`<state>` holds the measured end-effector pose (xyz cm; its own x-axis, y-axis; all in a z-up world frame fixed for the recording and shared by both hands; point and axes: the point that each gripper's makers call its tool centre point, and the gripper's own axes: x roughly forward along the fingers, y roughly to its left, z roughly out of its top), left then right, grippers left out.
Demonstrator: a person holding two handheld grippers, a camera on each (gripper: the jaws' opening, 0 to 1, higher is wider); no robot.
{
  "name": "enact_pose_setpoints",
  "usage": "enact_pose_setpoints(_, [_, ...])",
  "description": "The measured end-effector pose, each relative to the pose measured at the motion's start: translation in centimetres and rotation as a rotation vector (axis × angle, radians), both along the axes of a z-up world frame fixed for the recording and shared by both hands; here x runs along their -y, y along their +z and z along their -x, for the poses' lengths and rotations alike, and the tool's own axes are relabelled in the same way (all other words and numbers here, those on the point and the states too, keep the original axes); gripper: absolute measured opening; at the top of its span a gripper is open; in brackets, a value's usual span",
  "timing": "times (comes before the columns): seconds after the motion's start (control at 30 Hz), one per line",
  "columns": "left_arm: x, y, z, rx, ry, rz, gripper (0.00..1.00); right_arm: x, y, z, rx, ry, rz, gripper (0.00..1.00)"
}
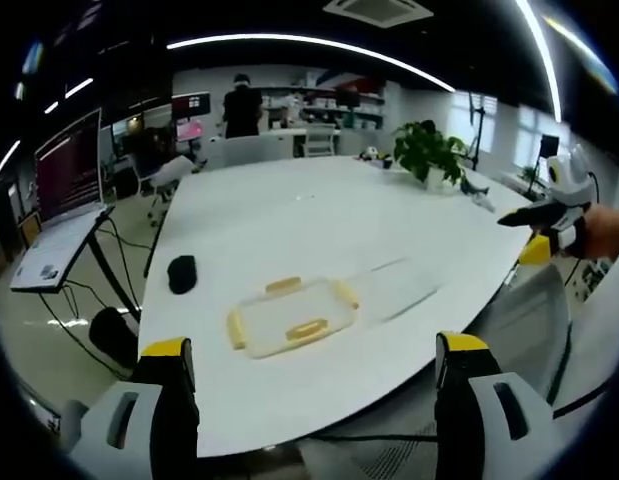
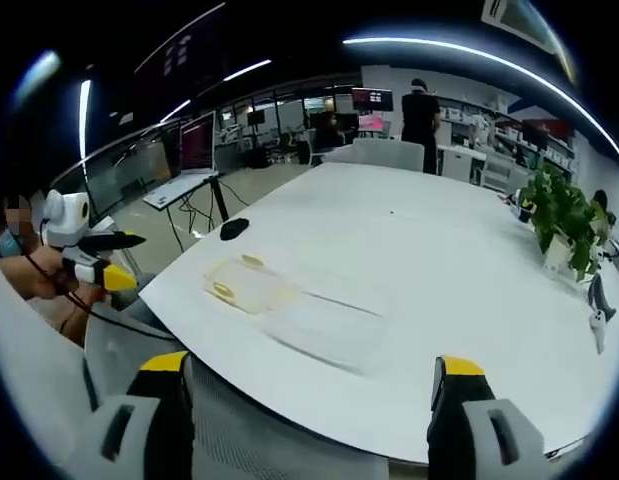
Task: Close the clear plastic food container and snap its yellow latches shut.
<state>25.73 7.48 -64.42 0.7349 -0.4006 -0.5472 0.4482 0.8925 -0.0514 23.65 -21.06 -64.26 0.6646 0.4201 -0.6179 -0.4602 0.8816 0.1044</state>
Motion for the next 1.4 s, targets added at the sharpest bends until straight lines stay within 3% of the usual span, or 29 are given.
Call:
enact_pose_setpoints(0.4, [-0.6, 0.1, -0.6, 0.007, -0.035, -0.044, 0.95, -0.6, 0.5, -0.4, 0.016, 0.026, 0.013, 0.99])
enact_pose_setpoints(0.47, [-0.7, -0.2, -0.4, -0.002, -0.051, -0.068, 0.93, -0.9, 0.5, -0.5, 0.018, 0.043, 0.010, 0.99])
enact_pose_setpoints(0.8, [-1.1, -0.3, -0.7, -0.006, -0.084, -0.063, 0.91, -2.6, 0.6, -1.2, 0.032, 0.112, 0.024, 0.99])
enact_pose_setpoints(1.0, [-1.5, -0.6, -0.9, -0.005, -0.106, -0.091, 0.90, -3.2, 0.8, -1.6, 0.049, 0.155, 0.020, 0.94])
enact_pose_setpoints(1.13, [-1.9, -0.6, -1.2, -0.003, -0.122, -0.090, 0.89, -3.6, 0.8, -1.8, 0.057, 0.184, 0.048, 0.92])
enact_pose_setpoints(1.23, [-1.8, -0.2, -1.3, -0.018, -0.142, -0.046, 0.84, -4.0, 0.9, -1.9, 0.059, 0.206, 0.040, 0.91])
enact_pose_setpoints(1.4, [-1.7, 0.6, -1.8, 0.005, -0.186, -0.058, 0.88, -4.6, 0.9, -2.4, 0.072, 0.247, 0.071, 0.90])
